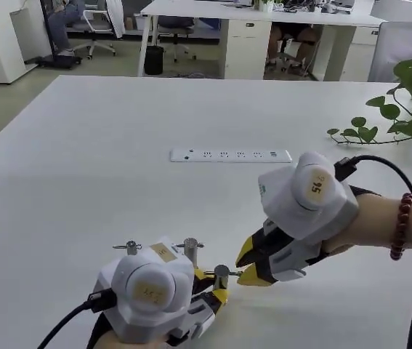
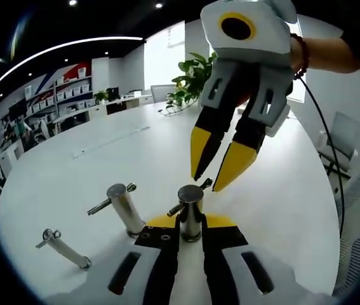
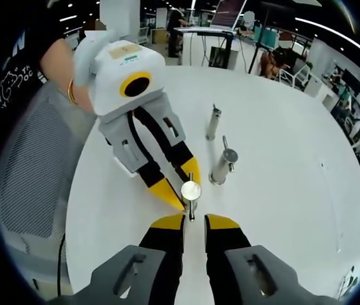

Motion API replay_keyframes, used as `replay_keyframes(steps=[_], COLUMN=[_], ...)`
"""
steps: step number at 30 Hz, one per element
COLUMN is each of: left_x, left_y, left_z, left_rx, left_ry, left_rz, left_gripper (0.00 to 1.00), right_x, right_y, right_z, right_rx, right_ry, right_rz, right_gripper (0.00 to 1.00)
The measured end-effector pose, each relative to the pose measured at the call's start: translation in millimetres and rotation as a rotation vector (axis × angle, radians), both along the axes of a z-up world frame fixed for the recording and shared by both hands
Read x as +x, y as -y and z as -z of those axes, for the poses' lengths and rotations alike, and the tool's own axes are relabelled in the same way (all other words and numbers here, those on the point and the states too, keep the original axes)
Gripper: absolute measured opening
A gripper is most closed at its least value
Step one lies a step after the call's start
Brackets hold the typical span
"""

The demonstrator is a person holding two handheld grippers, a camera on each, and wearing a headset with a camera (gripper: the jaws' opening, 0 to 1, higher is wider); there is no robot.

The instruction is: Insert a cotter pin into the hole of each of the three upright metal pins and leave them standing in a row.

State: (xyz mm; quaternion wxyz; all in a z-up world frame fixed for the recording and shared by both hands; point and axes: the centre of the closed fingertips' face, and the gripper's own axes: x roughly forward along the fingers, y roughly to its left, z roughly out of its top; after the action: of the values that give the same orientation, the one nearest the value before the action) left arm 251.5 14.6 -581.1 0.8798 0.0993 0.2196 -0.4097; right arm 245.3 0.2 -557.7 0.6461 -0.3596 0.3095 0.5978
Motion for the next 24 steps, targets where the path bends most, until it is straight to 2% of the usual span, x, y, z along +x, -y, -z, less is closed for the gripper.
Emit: replay_keyframes(steps=[7,24], left_x=[-1.7,-2.0], left_y=[-2.4,-2.4], left_z=[2.4,2.8], left_rx=[0.001,-0.009], left_ry=[-0.016,-0.025], left_rz=[-0.013,-0.022], left_gripper=[0.1,0.1], right_x=[-4.7,-3.7], right_y=[4.4,-4.2], right_z=[2.9,0.8], right_rx=[-0.008,0.0], right_ry=[-0.018,-0.016], right_rz=[0.0,-0.001], right_gripper=[0.0,0.0])
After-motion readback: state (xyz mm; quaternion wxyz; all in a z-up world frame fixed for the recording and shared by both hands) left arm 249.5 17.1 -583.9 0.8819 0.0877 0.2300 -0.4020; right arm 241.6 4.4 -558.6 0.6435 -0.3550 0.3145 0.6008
